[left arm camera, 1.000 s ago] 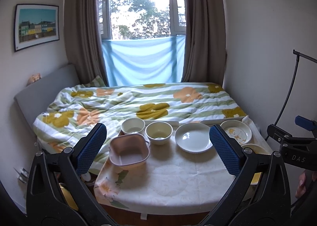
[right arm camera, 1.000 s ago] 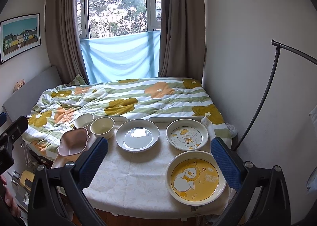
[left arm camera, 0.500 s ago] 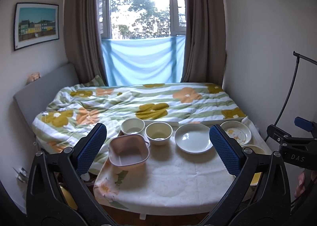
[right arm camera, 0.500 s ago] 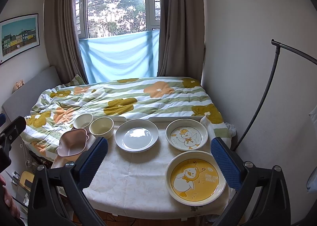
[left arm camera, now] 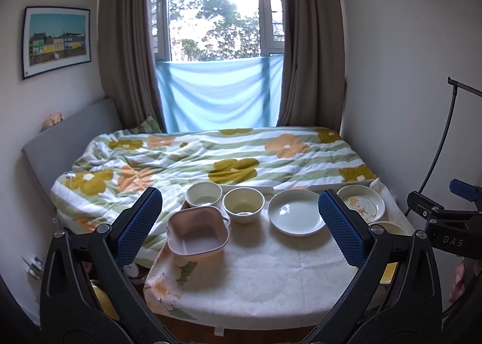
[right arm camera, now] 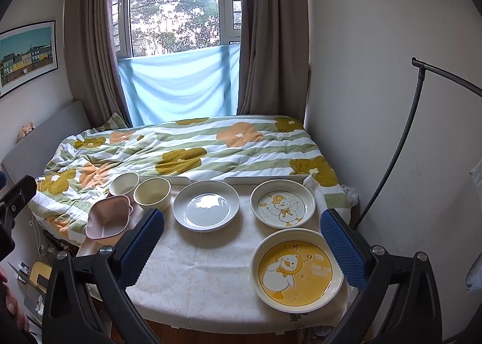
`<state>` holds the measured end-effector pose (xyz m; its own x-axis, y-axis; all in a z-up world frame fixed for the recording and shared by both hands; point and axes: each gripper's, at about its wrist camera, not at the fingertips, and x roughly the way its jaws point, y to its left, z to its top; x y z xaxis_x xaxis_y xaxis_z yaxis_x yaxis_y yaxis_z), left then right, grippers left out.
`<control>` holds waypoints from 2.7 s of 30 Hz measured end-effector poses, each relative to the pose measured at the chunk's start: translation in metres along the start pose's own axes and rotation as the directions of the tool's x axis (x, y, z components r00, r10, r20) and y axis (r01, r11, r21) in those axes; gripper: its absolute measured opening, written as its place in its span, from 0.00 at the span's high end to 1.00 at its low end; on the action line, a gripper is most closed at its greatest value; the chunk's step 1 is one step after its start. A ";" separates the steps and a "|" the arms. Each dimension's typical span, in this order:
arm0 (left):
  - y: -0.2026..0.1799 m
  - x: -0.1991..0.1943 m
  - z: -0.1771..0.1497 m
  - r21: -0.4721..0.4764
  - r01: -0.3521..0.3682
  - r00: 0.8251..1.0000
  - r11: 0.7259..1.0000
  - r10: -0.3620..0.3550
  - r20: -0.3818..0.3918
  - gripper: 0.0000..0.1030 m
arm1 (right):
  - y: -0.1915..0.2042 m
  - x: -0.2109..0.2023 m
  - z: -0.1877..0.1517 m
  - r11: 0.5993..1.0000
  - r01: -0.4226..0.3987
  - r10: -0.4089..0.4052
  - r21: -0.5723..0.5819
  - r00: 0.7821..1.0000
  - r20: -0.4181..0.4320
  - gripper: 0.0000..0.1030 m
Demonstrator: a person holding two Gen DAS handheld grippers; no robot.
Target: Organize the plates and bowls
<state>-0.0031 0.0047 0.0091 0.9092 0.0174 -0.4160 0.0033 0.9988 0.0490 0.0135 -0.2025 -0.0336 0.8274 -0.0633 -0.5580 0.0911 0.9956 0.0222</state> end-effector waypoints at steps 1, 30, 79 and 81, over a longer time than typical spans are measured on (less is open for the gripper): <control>0.000 0.001 0.001 0.001 -0.001 1.000 1.000 0.001 0.000 0.00 | 0.000 0.000 0.000 1.000 -0.001 0.001 0.000 1.000 0.000 0.00; -0.003 0.003 0.003 0.022 0.019 1.000 1.000 -0.019 -0.025 0.00 | -0.001 0.002 0.001 1.000 0.009 -0.008 0.015 1.000 -0.022 0.00; -0.253 0.295 -0.193 -0.078 0.567 0.489 0.820 -0.412 -0.769 0.77 | -0.246 0.197 -0.155 0.879 -0.156 0.371 0.450 0.817 -0.442 0.85; -0.253 0.295 -0.193 -0.087 0.569 0.486 0.818 -0.419 -0.767 0.78 | -0.248 0.199 -0.156 0.874 -0.161 0.382 0.458 0.812 -0.442 0.86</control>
<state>0.1841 -0.2341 -0.3014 0.1205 -0.3748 -0.9192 0.4838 0.8308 -0.2753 0.0694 -0.4513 -0.2794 0.4615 0.3591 -0.8112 0.2000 0.8488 0.4895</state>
